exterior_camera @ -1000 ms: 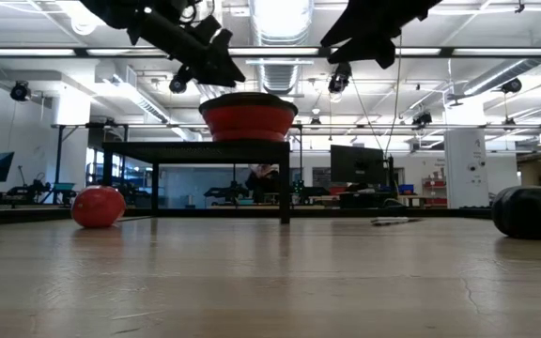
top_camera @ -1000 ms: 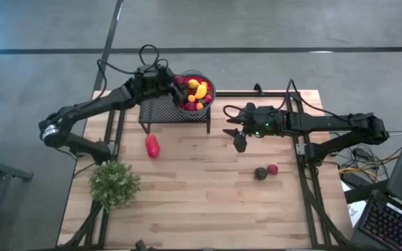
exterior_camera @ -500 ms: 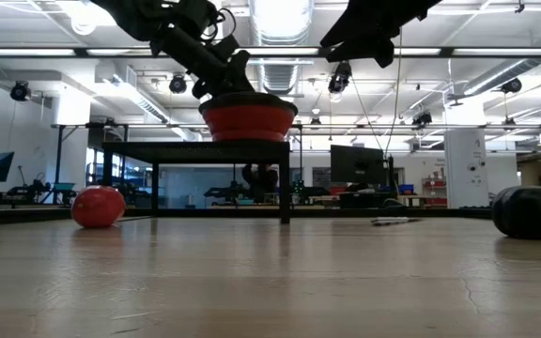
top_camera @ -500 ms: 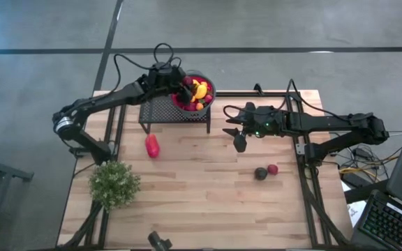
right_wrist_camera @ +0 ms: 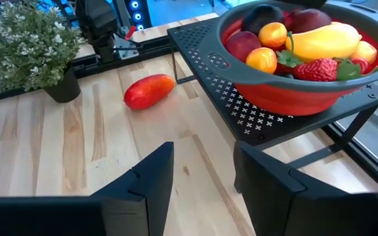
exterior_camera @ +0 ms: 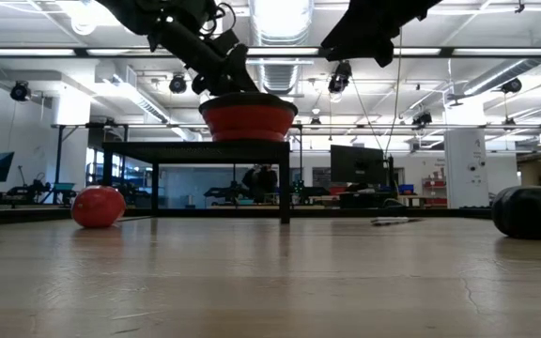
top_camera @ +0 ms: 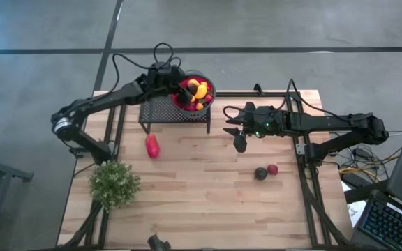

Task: Pick & Place Fruit
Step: Put the black plum into the red gray strainer bowl on the shelf

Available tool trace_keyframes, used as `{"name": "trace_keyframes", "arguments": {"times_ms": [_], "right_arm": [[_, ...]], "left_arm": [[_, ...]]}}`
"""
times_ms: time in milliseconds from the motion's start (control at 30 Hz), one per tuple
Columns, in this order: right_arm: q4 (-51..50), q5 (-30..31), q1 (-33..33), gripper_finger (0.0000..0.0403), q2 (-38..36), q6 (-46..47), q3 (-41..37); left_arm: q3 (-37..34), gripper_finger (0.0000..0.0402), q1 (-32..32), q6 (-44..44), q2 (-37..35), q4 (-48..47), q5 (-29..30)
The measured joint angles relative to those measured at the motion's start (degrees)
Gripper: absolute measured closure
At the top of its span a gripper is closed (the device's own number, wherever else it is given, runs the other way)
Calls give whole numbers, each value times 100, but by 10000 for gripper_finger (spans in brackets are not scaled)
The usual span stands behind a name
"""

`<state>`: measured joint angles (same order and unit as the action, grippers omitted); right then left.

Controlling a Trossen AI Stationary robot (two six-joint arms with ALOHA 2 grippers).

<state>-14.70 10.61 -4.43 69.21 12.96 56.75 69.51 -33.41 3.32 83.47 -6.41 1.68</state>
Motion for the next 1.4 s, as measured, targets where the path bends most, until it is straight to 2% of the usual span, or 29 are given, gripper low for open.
{"name": "trace_keyframes", "arguments": {"times_ms": [200, 500, 700, 967, 1067, 1267, 1400], "right_arm": [[11, 0, 0, 264, 0, -5, 0], [57, 0, 2, 293, 0, 8, -2], [235, -15, 2, 313, 0, -12, -4], [124, 23, 243, 326, 0, -65, -4], [92, 361, 525, 322, -5, -115, -4], [-432, 1442, 1194, 314, -13, -114, -4], [-638, 1507, 1564, 320, -22, 118, -4]], "left_arm": [[23, 122, 158, 524, -275, -359, -246], [-38, 122, 736, 678, -950, -629, -258], [-41, 122, 1292, 730, -1228, -715, -82], [-43, 122, 2166, 1056, -1323, -1248, 629], [-43, 122, 2433, 1066, -1323, -1453, 739], [-45, 122, 2784, 1057, -1323, -1764, 1020], [-45, 122, 3000, 1055, -1323, -1921, 1151]]}}
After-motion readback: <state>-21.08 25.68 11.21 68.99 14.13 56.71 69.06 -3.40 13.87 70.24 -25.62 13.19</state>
